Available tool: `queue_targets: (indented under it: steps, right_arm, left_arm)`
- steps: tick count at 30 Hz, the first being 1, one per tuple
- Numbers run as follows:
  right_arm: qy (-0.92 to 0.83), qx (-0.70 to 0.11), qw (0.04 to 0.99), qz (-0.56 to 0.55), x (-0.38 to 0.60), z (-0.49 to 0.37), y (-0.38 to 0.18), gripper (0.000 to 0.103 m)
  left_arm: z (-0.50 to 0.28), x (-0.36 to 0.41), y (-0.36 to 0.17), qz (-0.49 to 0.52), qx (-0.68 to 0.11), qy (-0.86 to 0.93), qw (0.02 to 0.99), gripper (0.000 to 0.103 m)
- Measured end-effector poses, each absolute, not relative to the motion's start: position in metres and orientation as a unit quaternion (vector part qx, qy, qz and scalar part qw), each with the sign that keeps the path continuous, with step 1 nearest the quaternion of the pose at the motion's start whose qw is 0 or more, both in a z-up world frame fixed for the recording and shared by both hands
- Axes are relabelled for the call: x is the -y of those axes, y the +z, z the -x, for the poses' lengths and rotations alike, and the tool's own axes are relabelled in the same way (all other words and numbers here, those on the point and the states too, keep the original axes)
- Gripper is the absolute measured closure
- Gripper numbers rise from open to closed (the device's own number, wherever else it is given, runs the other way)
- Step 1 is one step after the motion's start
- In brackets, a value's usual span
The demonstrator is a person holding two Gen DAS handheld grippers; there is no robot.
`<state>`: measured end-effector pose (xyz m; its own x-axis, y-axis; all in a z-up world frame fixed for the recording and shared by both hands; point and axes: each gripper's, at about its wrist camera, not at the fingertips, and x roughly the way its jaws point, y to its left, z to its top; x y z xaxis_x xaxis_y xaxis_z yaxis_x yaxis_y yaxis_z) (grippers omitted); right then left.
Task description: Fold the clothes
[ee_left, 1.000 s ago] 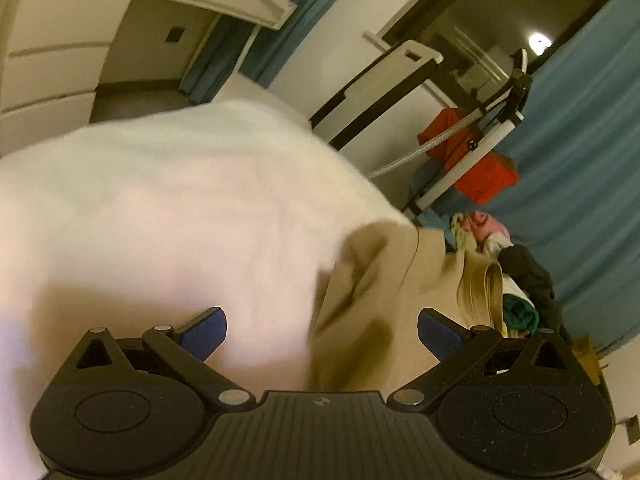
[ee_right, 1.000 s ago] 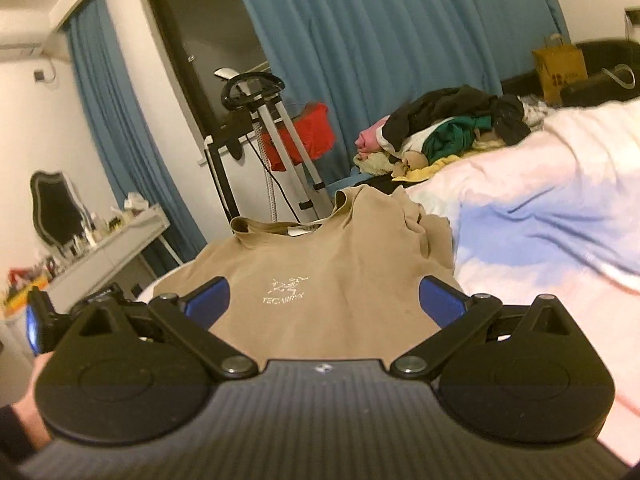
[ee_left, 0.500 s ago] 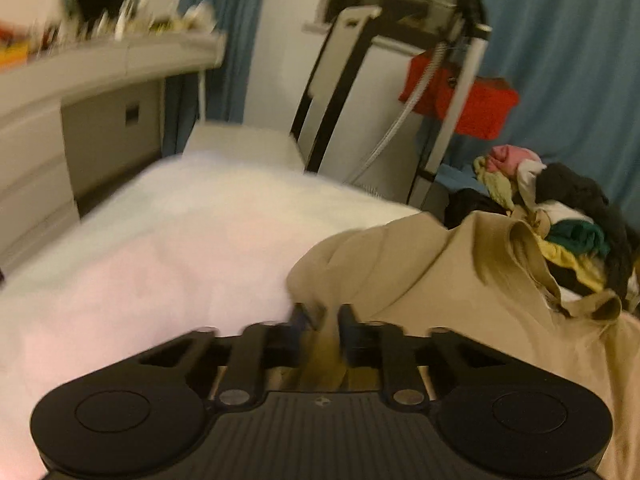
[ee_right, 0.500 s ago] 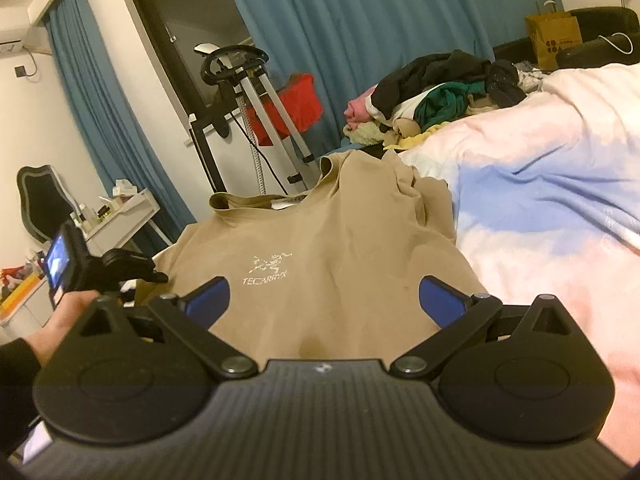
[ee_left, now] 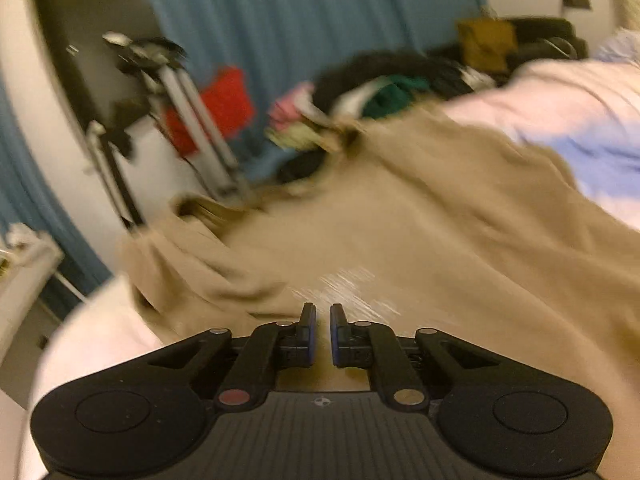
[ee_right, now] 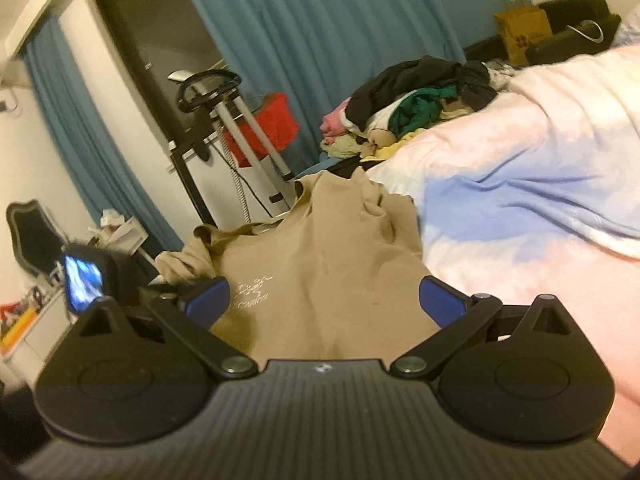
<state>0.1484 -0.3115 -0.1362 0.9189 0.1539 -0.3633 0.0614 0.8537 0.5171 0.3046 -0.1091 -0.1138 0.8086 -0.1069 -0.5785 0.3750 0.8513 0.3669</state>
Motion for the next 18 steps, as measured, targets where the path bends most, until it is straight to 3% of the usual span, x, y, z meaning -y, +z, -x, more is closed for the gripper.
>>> queue_targets:
  steps: [2, 3, 4, 9, 10, 18]
  right_arm:
    - [0.024, -0.202, 0.94, -0.274, 0.314, -0.149, -0.137, 0.0]
    - [0.024, -0.204, 0.939, -0.275, 0.314, -0.15, -0.138, 0.0]
    - [0.025, -0.206, 0.939, -0.276, 0.314, -0.15, -0.138, 0.0]
    - [0.029, -0.214, 0.936, -0.279, 0.311, -0.152, -0.141, 0.0]
    - [0.029, -0.216, 0.935, -0.279, 0.311, -0.153, -0.142, 0.0]
    - [0.021, -0.23, 0.935, -0.268, 0.305, -0.164, -0.153, 0.0]
  left_arm:
    - [-0.293, 0.109, -0.119, -0.222, -0.297, -0.158, 0.915, 0.086]
    - [-0.288, 0.104, -0.117, -0.21, -0.296, -0.162, 0.917, 0.076]
    - [-0.283, 0.099, -0.115, -0.198, -0.296, -0.166, 0.92, 0.056]
    - [-0.269, 0.036, -0.084, -0.081, -0.275, -0.168, 0.943, 0.025]
    - [-0.273, 0.02, -0.076, -0.052, -0.269, -0.16, 0.948, 0.021]
    - [-0.361, -0.048, -0.063, 0.101, -0.248, -0.044, 0.962, 0.021]
